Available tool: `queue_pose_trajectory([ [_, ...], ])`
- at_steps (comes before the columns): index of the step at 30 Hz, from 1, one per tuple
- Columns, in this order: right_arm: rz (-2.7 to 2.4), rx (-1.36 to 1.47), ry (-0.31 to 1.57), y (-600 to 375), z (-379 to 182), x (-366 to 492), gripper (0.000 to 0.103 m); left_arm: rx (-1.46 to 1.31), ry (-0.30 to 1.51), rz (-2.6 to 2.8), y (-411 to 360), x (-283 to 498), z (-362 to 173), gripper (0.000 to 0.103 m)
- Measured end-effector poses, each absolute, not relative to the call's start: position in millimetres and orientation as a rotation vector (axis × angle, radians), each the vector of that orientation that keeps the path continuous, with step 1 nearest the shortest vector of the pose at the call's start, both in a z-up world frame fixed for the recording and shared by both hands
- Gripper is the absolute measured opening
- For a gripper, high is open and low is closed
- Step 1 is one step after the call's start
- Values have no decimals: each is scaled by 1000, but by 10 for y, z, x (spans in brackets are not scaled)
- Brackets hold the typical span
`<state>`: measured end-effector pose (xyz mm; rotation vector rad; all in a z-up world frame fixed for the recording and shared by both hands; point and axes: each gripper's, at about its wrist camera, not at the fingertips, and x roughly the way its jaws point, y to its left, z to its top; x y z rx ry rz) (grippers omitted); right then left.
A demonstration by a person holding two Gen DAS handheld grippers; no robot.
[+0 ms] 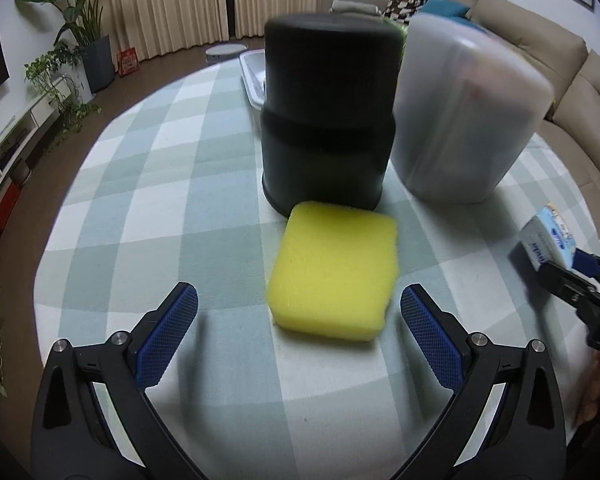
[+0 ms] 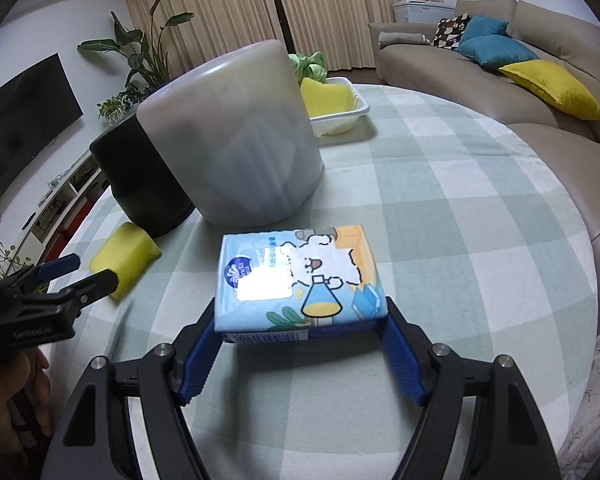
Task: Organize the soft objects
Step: 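Grasp the blue tissue pack with the right tool while the left tool grasps the yellow square sponge, then carry the tissue pack and yellow sponge into the white tray and open both tools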
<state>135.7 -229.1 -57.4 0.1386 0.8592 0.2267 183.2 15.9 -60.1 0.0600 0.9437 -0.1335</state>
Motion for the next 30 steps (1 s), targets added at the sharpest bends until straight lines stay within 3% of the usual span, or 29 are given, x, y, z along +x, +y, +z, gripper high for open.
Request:
queue_pose_trajectory([
  [3,230,140,859,-2297,-579,1364,77,63,957,-140,134,1845,-632,101],
  [5,232,135,860,-2288,-578,1364,77,76,935,-137,115,1812,-601,81],
  [6,232,132,860,-2283,-579,1365,77,63,944,-162,112,1811,-613,57],
  [7,233,131,860,-2278,-580,1367,77,47,944,-187,98,1793,-613,53],
  [21,223,117,851,-2328,-508,1262,76,-18,860,-254,250,1141,-166,51],
  [30,242,63,784,-2685,181,1239,76,10,735,-307,391,1364,728,51],
])
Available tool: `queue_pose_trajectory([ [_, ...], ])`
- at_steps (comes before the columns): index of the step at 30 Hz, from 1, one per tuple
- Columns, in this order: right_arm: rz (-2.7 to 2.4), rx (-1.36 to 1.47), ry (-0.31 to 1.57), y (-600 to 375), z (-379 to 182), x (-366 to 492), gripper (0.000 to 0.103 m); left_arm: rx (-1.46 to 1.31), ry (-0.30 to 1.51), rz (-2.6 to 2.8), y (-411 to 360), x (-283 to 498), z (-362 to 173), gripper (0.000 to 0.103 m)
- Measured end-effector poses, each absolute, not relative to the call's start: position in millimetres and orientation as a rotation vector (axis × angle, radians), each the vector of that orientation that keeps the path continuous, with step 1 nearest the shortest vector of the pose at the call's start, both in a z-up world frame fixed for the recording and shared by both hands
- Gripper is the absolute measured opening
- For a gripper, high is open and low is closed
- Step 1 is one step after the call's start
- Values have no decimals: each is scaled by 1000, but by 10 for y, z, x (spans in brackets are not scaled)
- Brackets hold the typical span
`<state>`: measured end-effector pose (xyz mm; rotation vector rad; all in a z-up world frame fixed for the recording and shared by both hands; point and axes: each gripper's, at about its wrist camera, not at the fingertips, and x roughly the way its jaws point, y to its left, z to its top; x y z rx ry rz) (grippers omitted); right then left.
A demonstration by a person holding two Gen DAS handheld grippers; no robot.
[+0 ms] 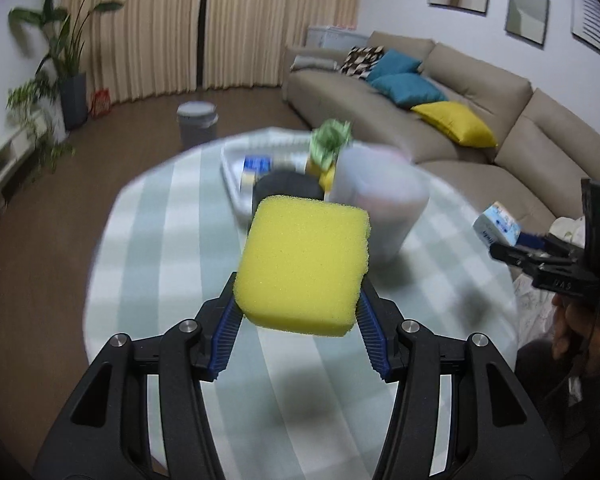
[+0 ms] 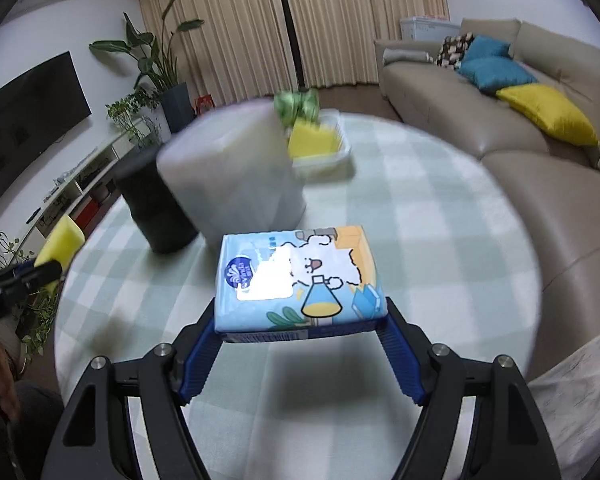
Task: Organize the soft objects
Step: 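Carry the tissue pack and yellow sponge into the white tray and open both tools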
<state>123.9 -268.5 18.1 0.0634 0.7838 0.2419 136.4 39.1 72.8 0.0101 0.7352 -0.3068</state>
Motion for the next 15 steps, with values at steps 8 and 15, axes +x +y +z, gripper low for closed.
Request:
queue_pose_trajectory([
  [8,277,-73,657,-2806,1190,1768,76,120,674,-283,414,2160,1391,51],
  [15,321,-179,704,-2530,1621,2865,76,205,744,-298,261,3062,1411,51],
])
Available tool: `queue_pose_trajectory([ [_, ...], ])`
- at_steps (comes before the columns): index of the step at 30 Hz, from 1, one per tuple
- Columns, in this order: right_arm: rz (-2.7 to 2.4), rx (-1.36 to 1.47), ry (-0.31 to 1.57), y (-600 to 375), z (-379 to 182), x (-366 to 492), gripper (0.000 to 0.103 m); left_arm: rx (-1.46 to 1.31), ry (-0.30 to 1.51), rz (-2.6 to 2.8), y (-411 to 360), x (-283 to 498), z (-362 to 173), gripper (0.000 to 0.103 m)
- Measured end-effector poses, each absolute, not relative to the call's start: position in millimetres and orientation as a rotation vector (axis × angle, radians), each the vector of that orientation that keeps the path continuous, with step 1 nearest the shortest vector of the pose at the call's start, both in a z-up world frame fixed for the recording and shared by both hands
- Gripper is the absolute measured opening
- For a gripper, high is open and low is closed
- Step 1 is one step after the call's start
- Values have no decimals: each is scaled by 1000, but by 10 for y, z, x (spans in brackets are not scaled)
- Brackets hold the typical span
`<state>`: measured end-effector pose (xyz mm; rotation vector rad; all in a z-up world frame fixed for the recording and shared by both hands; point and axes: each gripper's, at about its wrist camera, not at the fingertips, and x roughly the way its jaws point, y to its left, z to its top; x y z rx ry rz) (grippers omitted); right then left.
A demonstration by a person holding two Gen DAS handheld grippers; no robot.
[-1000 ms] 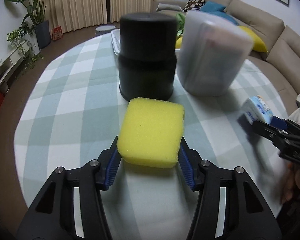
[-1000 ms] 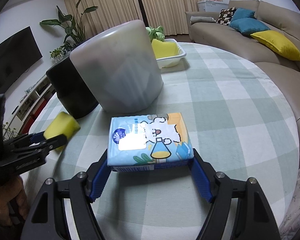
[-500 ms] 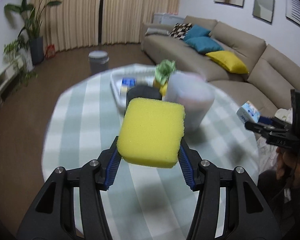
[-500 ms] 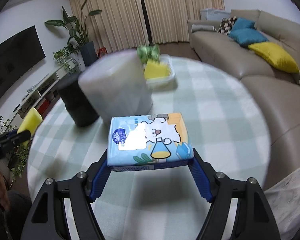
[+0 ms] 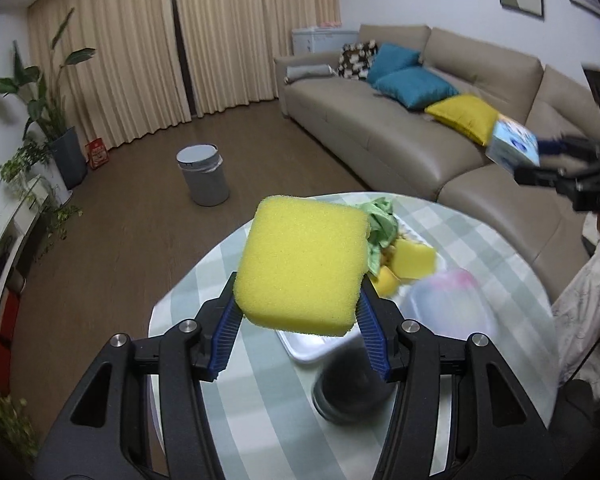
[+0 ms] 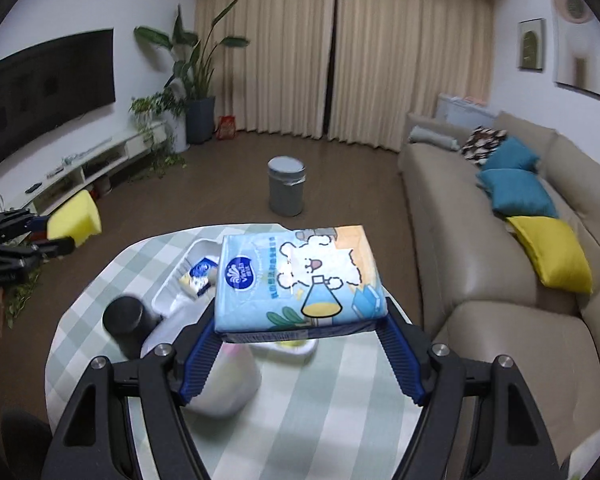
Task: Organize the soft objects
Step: 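Carry the tissue pack and yellow sponge into the white tray and open both tools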
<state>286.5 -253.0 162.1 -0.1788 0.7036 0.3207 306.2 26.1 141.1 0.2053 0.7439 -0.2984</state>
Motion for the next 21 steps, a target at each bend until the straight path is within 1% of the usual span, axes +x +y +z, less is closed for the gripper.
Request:
queue_pose_trajectory([
  [5,386,-233,807,-2179,1587,3610,77,234,830,-293,144,3693,1155,51],
  [11,437,-369,939,-1565,1220,4265,77,274,974,-269,34,4261,600,51],
  [16,481,-470,1044,-1098,775,4604,77,295,1038,-266,-39,4429,255,51],
  [21,469,-533,1116,-924,342,4756,77,324,1070,-249,-96,4502,36,52],
])
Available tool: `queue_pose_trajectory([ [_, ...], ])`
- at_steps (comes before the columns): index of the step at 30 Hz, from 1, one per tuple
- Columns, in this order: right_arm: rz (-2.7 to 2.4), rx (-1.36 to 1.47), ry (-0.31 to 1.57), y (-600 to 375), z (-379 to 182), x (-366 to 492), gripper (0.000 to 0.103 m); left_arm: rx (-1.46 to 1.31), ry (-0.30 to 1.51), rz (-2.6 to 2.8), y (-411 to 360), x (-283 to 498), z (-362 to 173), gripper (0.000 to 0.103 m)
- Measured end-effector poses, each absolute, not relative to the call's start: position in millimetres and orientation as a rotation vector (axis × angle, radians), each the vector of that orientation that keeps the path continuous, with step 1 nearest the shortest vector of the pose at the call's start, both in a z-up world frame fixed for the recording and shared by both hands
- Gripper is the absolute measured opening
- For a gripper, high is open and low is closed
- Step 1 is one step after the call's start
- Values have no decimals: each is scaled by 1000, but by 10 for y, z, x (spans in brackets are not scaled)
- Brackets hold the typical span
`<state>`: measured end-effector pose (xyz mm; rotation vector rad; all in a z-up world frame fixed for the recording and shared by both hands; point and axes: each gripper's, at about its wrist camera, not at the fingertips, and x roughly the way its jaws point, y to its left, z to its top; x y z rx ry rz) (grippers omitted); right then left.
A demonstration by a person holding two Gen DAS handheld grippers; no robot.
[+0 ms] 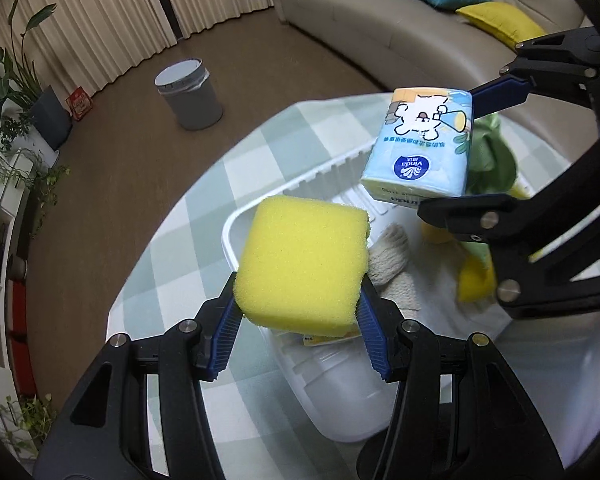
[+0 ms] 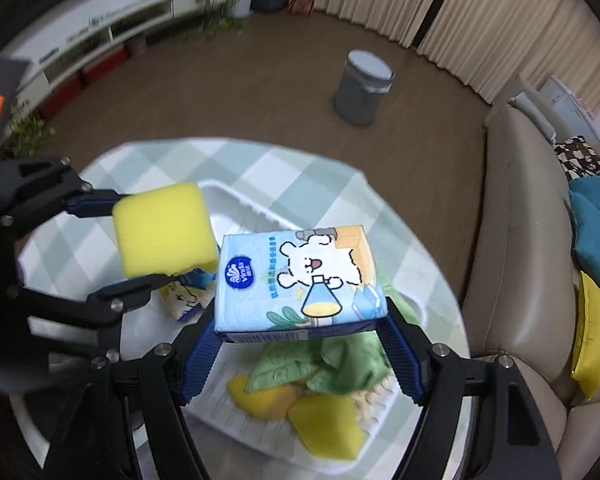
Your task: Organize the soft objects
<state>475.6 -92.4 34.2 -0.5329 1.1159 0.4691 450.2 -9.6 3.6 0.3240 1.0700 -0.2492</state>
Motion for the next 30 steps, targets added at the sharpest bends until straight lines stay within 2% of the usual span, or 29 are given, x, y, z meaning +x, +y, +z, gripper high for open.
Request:
queue_pose_trajectory([
  [10,425,-572,1175,-878,-167,4906,77,340,1095,-251,-134,4531,-165,56],
  [14,434,-605,1167,-806,-221,4862,78,312,1080,-244,-73,4549,-135,69],
  [18,433,-604,1164,-811,-182,4857,79,298,1065,-246,-39,4512,-84,78],
  [24,437,-577,1122,-869,31,4803,83,283,1005,-217,44,4400,165,79],
  [27,429,-533,1073,-967,318,4756,84,263,960,-209,112,4270,367,87],
  [30,415,-501,1035,-1074,564,4684,87,234,908,-204,181,4063,583,87],
])
